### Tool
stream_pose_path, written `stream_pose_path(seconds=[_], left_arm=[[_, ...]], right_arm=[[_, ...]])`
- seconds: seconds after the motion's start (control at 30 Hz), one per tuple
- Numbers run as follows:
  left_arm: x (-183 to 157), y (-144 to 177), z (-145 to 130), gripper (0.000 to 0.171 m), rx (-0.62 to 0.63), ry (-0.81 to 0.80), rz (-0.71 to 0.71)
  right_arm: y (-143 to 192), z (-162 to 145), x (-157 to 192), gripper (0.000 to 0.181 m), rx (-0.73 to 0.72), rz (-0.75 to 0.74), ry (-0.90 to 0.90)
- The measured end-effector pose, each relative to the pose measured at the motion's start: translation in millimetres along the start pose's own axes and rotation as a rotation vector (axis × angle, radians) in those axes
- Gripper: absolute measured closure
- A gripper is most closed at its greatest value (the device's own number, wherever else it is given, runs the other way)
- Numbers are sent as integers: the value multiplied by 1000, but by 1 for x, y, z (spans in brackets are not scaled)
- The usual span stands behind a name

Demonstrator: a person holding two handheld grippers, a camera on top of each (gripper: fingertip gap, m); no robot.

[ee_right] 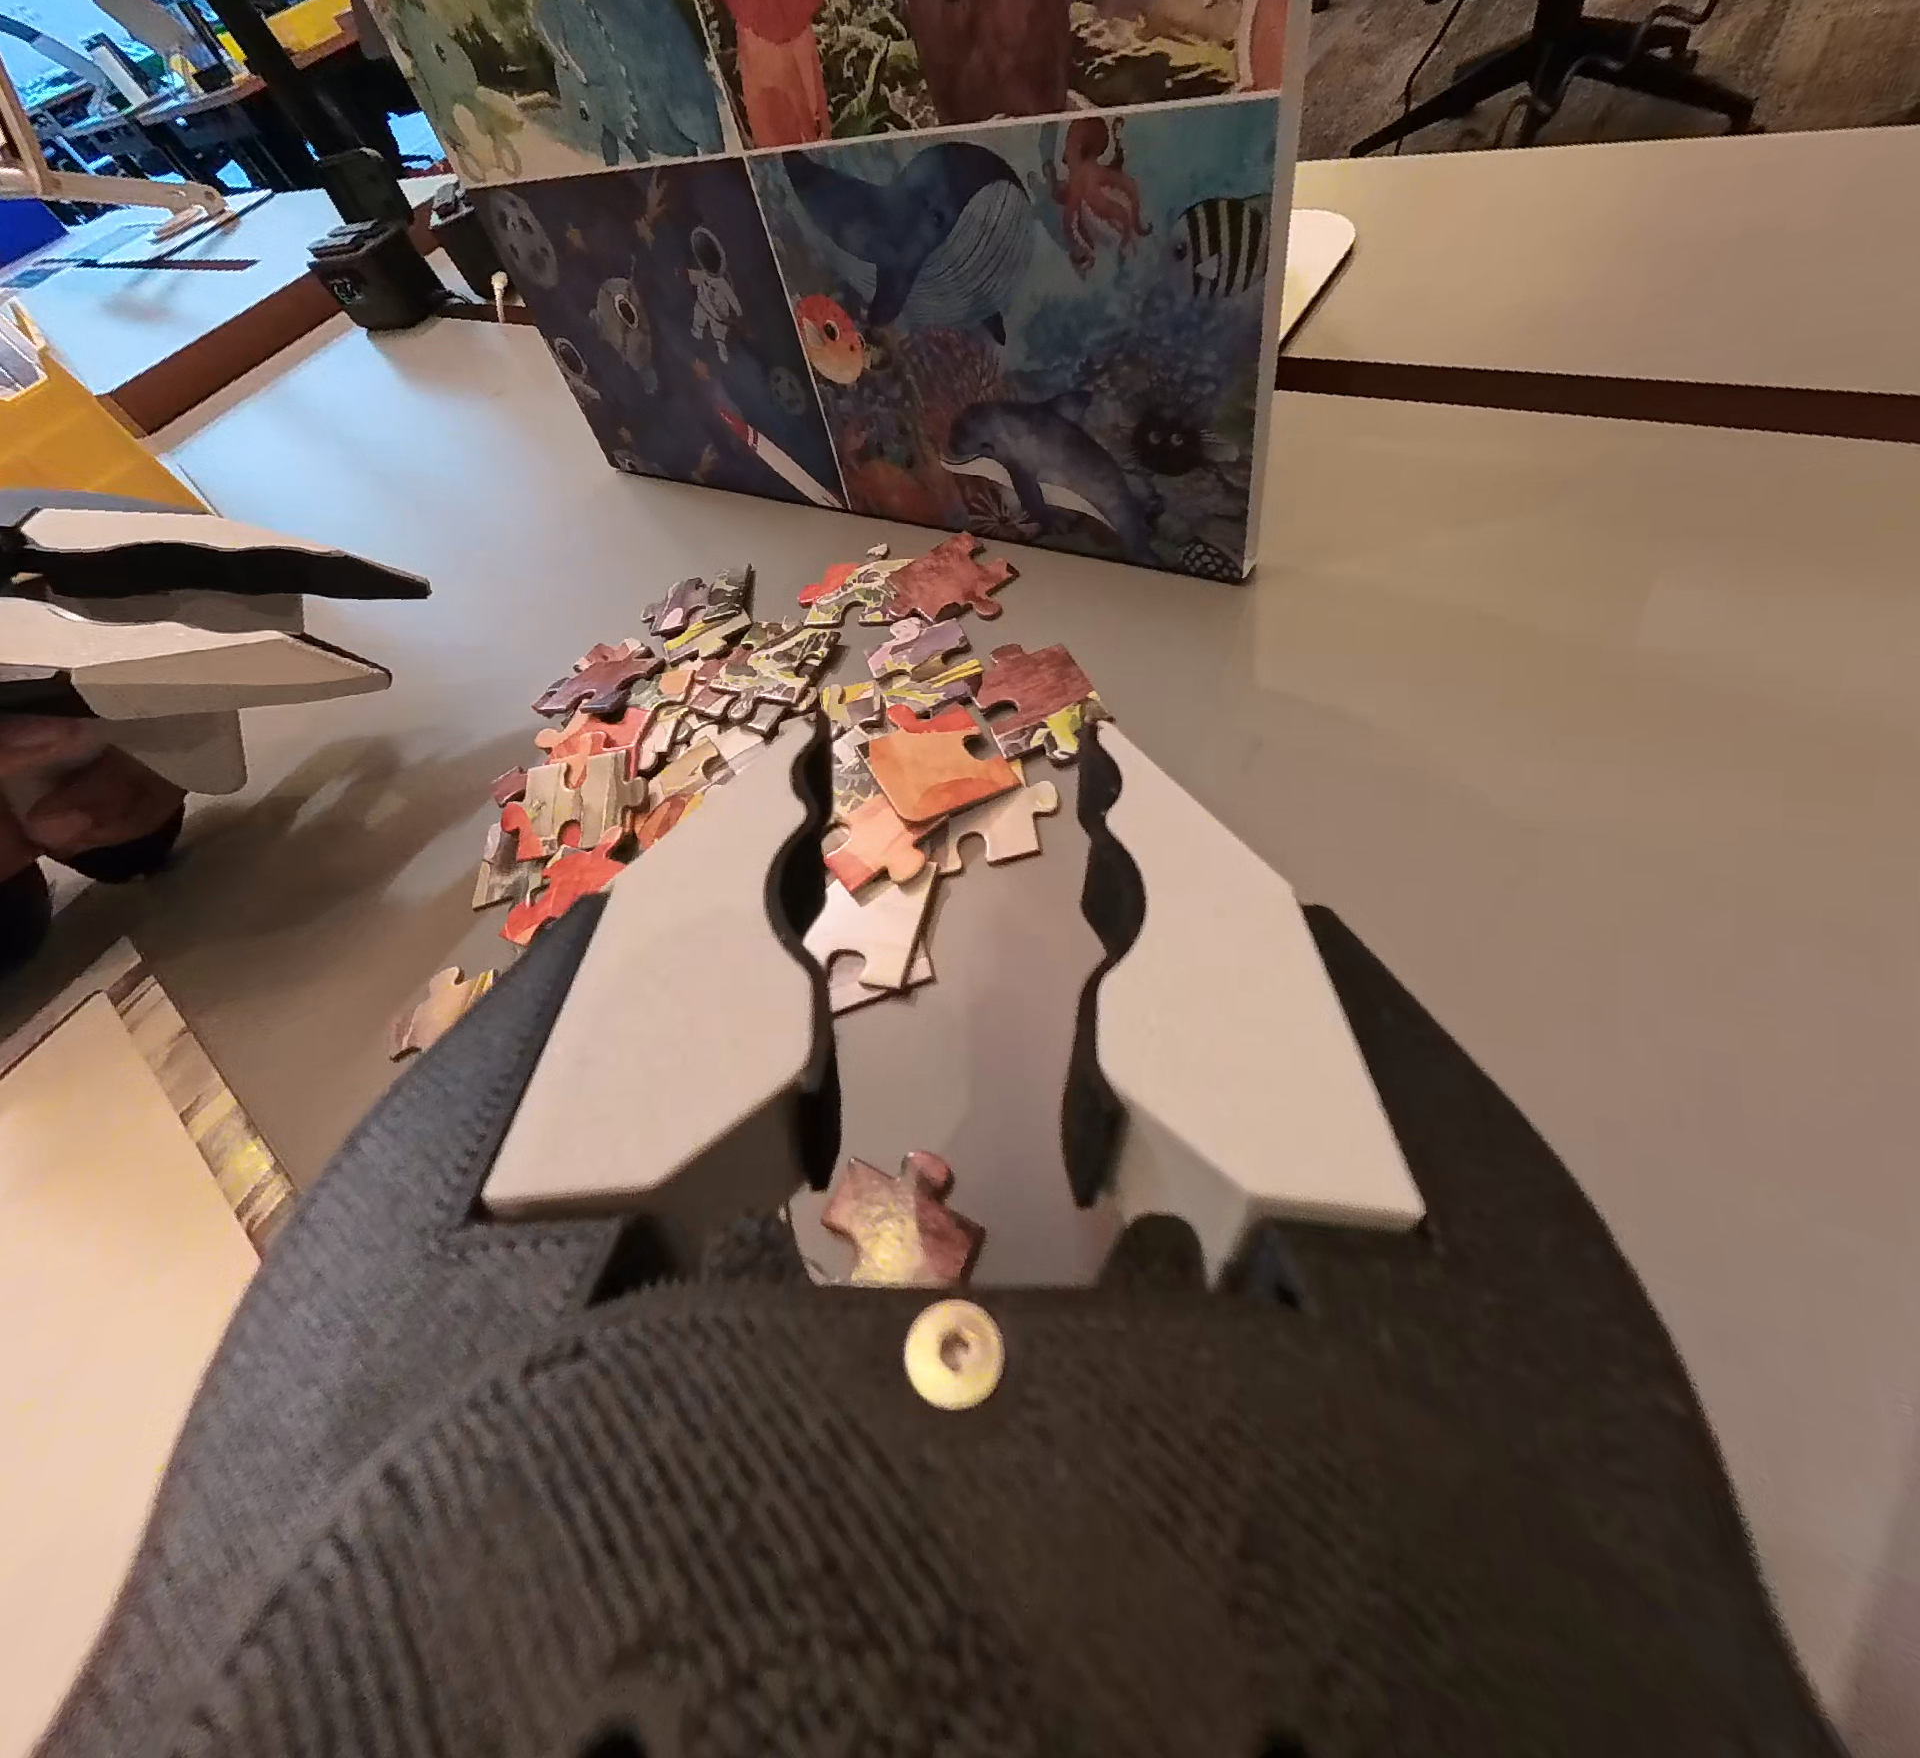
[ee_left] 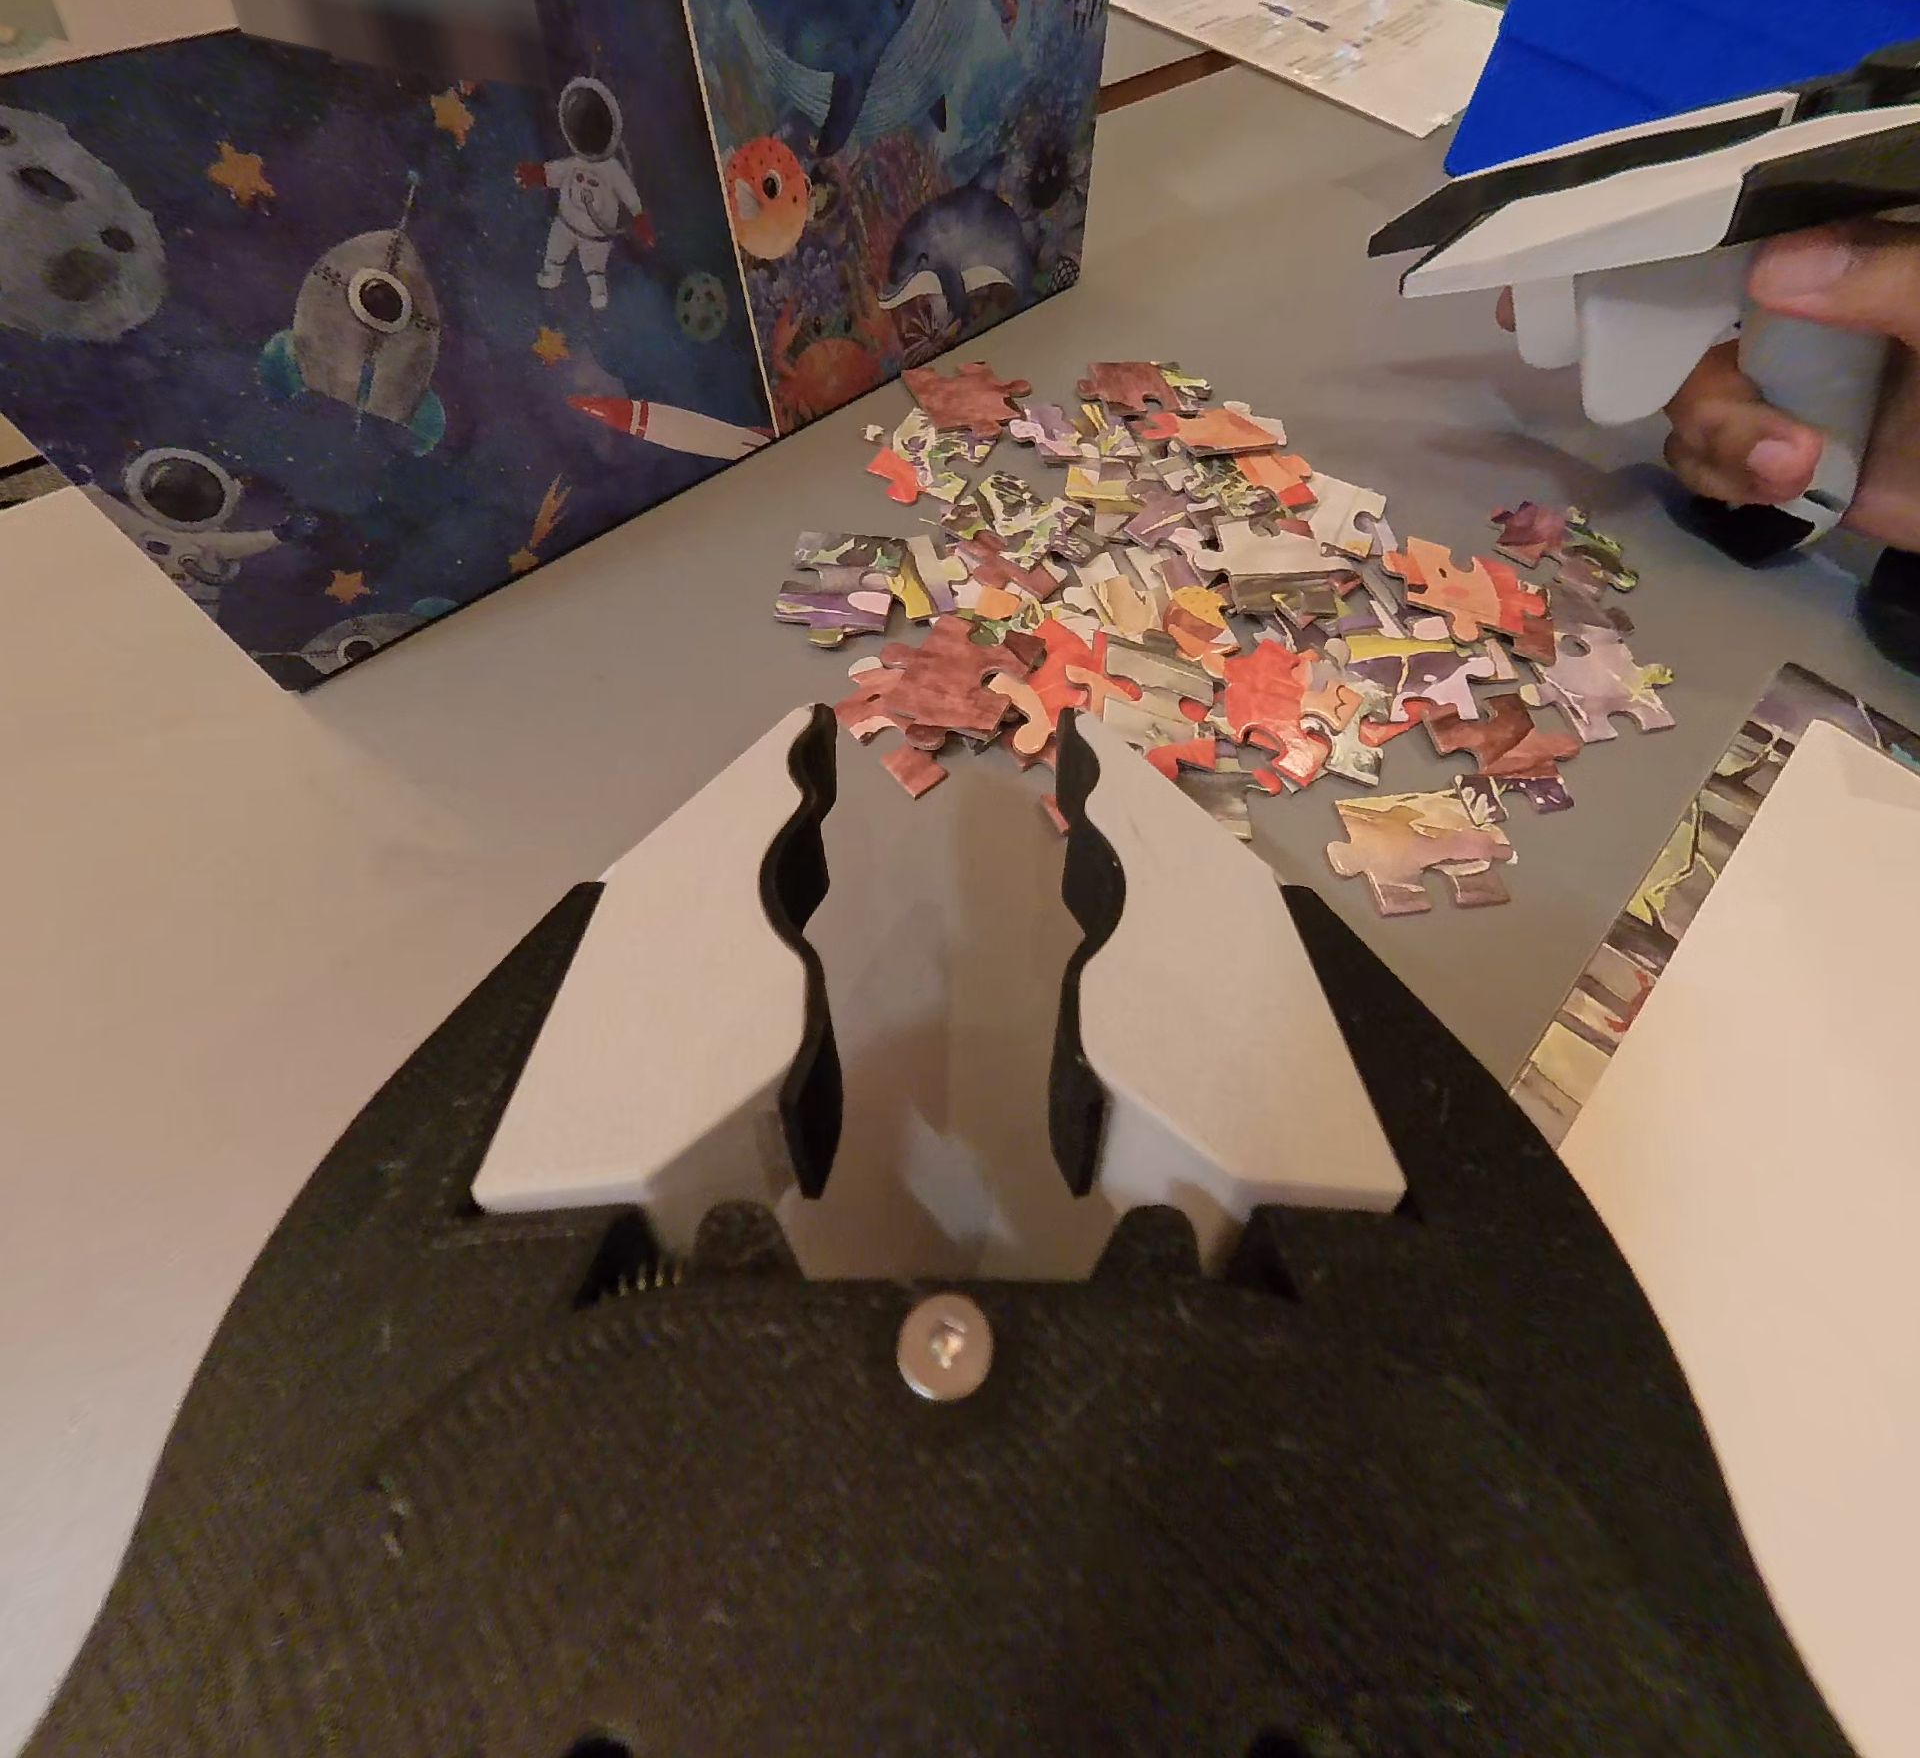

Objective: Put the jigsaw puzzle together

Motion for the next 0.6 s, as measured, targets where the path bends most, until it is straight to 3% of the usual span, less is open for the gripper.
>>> stream_pose_path(seconds=[0.6], left_arm=[[2,-1,-1,130,11,22,-14]], right_arm=[[-2,-2,2,136,21,4,22]])
Point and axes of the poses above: each gripper's, where its closed fingertips meet, y back along the fingers, z out of its top, x = y × z across the jaws, the point moved 6 cm from there along y, back along the fingers, and after that the axes turned 1 degree about y, right-handed, at the moved point
